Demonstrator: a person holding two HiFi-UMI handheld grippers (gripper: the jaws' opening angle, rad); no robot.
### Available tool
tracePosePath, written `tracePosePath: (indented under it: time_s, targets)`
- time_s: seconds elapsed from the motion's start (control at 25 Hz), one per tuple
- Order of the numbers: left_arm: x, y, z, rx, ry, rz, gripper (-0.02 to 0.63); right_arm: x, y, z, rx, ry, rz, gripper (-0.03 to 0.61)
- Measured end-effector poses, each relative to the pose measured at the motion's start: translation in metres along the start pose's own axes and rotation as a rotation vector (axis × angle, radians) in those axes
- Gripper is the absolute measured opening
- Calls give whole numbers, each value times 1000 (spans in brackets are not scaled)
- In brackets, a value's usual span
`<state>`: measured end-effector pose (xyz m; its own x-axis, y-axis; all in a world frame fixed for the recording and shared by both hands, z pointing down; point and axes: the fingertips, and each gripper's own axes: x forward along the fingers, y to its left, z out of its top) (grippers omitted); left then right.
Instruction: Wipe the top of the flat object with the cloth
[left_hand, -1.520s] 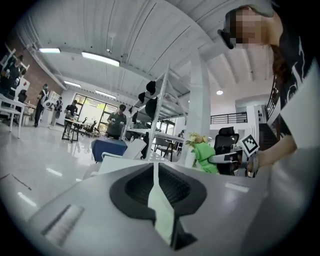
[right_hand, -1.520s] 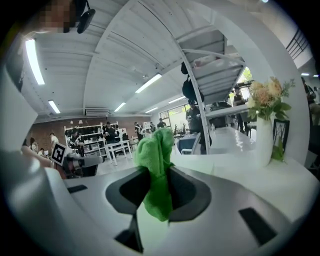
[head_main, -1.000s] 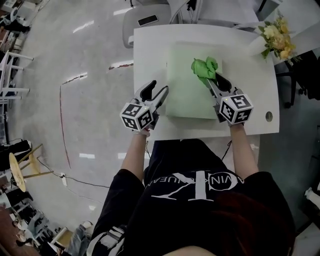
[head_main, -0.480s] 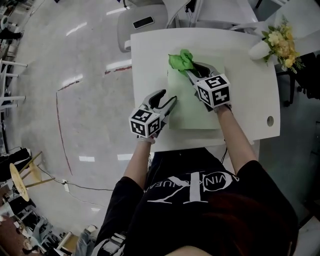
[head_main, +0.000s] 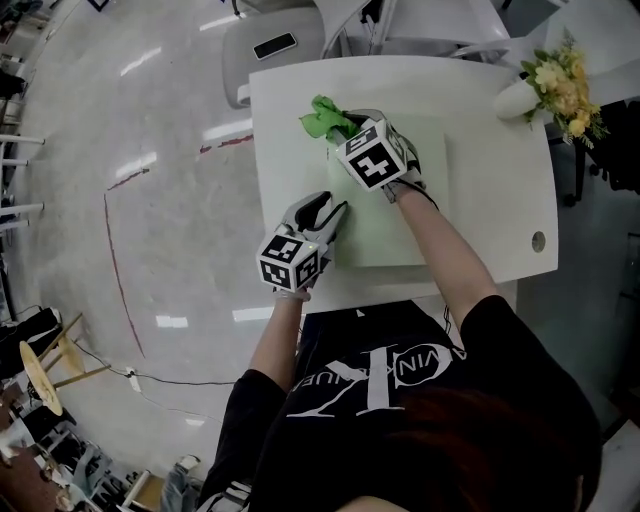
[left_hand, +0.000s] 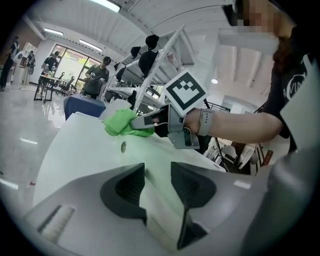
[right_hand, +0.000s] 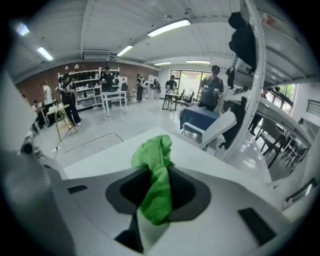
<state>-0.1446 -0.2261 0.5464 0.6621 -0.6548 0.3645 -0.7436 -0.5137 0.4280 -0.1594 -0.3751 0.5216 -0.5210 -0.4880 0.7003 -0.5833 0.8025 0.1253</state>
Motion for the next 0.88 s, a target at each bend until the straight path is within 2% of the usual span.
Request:
tracePosePath:
  time_s: [0.12,0.88]
  targets:
    - [0,-1,-1,0,3,2,173,-4,-3,-5,-26,8,-4,110]
    - [-1,-2,-1,-25,10,28,172,-78,-118,-105,184,100,-229,110]
